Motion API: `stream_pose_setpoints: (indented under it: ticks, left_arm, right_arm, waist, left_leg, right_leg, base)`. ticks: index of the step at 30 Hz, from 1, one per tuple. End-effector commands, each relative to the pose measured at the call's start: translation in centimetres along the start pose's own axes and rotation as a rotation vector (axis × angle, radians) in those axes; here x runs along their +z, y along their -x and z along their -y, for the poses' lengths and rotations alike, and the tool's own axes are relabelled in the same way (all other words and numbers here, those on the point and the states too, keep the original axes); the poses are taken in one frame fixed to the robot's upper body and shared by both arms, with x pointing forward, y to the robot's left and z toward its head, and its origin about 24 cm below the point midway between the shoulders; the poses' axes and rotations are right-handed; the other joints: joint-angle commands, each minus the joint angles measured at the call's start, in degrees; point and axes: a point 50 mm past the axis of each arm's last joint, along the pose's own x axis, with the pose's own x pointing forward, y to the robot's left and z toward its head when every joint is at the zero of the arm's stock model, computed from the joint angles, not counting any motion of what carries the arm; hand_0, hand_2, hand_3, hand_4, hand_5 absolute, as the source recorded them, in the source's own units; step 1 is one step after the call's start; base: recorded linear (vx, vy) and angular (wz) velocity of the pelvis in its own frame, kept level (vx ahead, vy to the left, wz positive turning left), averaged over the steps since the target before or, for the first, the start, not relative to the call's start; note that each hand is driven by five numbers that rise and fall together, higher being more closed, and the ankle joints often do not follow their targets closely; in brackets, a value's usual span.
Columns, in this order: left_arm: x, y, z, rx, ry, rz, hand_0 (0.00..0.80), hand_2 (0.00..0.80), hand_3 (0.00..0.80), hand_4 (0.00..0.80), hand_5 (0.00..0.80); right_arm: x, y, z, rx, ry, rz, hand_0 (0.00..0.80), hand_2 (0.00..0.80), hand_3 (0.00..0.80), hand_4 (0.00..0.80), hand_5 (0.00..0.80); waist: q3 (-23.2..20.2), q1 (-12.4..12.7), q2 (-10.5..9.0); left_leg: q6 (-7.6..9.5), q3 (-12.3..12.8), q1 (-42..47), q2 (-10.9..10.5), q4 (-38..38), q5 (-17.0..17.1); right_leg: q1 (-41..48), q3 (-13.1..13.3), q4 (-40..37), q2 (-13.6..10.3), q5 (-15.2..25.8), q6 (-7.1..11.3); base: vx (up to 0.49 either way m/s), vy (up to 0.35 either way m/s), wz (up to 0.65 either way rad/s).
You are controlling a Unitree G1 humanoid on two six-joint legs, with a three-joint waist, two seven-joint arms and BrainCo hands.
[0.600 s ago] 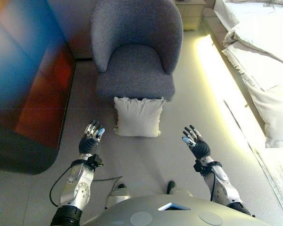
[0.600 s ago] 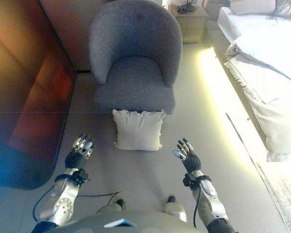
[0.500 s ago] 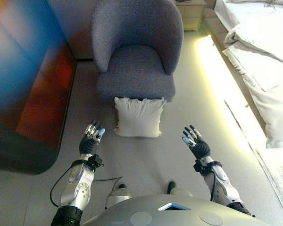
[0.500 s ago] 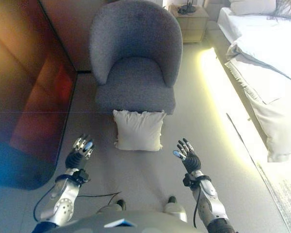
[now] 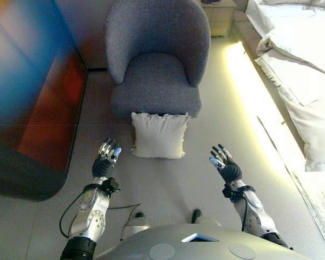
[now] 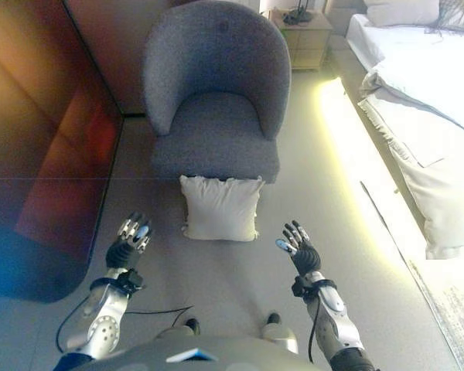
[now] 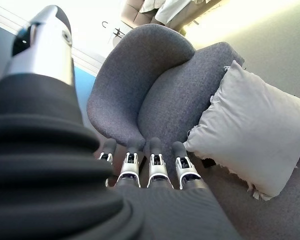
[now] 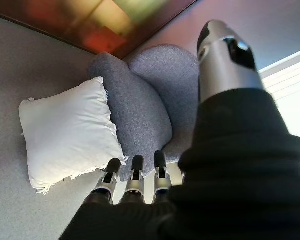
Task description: Pick up the cushion and take it to the sofa
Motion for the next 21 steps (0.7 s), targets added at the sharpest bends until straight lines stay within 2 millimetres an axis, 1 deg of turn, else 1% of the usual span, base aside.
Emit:
stream_pose_setpoints:
  ticks: [1,12,13,15,16,18,21]
  left_arm:
    - [2.4,-1.2,1.2,-0.084,-0.048,0.116,0.0,0.0,0.0,0.0,0.0]
    - [2.2,-1.1,1.2,-0.095,-0.056,0.093,0.0,0.0,0.0,0.0,0.0]
    - [2.0,-1.2,1.4,-0.125,-0.023,0.076,0.0,0.0,0.0,0.0,0.0]
    - [1.6,-1.2,1.8,-0.188,0.077,0.04,0.0,0.0,0.0,0.0,0.0]
    - [1.3,-1.1,2.1,-0.234,0.136,0.025,0.0,0.0,0.0,0.0,0.0]
    - [0.9,-1.0,2.7,-0.306,0.235,0.007,0.0,0.0,0.0,0.0,0.0]
    - [0.1,-0.6,3.9,-0.452,0.492,-0.041,0.0,0.0,0.0,0.0,0.0]
  right_arm:
    - [2.2,-0.8,-0.9,0.041,0.008,0.113,0.0,0.0,0.0,0.0,0.0]
    - [2.1,-0.7,-1.0,0.039,0.006,0.107,0.0,0.0,0.0,0.0,0.0]
    - [2.2,-0.8,-1.0,0.055,-0.026,0.107,0.0,0.0,0.0,0.0,0.0]
    - [2.2,-0.9,-1.6,0.134,-0.175,0.103,0.0,0.0,0.0,0.0,0.0]
    - [1.9,-0.9,-2.2,0.19,-0.261,0.104,0.0,0.0,0.0,0.0,0.0]
    - [1.8,-0.9,-2.8,0.272,-0.361,0.109,0.0,0.0,0.0,0.0,0.0]
    - [1.5,-0.7,-4.0,0.442,-0.509,0.121,0.0,0.0,0.0,0.0,0.0]
  waist:
    - [1.39,0.76,-0.73]
    - [1.25,0.76,-0.71]
    - [1.24,0.7,-0.69]
    - [1.4,0.62,-0.62]
    - [1.49,0.56,-0.54]
    - [1.57,0.5,-0.37]
    - [1.46,0.6,-0.16]
  left_leg:
    - [3.42,2.05,-1.99,-2.1,1.92,-1.87]
    - [3.47,2.11,-1.35,-2.16,1.62,-1.91]
    - [3.49,2.15,-1.32,-2.2,1.63,-1.92]
    - [3.58,2.23,-1.33,-2.24,1.81,-1.96]
    - [3.58,2.46,-1.34,-2.18,1.91,-2.06]
    - [3.63,2.69,-1.17,-2.12,1.75,-2.1]
    - [3.74,2.92,-0.85,-2.16,1.49,-2.23]
  right_leg:
    - [-0.03,-2.66,1.19,2.16,-1.3,-0.98]
    - [0.57,-2.91,1.03,1.96,-1.29,-0.84]
    - [0.57,-2.81,1.02,1.96,-1.27,-0.83]
    - [0.58,-2.75,1.07,1.95,-1.26,-0.85]
    - [0.48,-2.73,1.2,1.94,-1.31,-0.86]
    - [0.49,-2.77,1.18,1.9,-1.26,-0.8]
    - [0.72,-2.95,0.97,1.89,-1.29,-0.79]
  base:
    - [0.0,0.0,0.0]
    - [0.0,0.0,0.0]
    - [0.0,0.0,0.0]
    - [0.0,0.0,0.0]
    - [0.0,0.0,0.0]
    - [0.0,0.0,0.0]
    - [0.0,0.0,0.0]
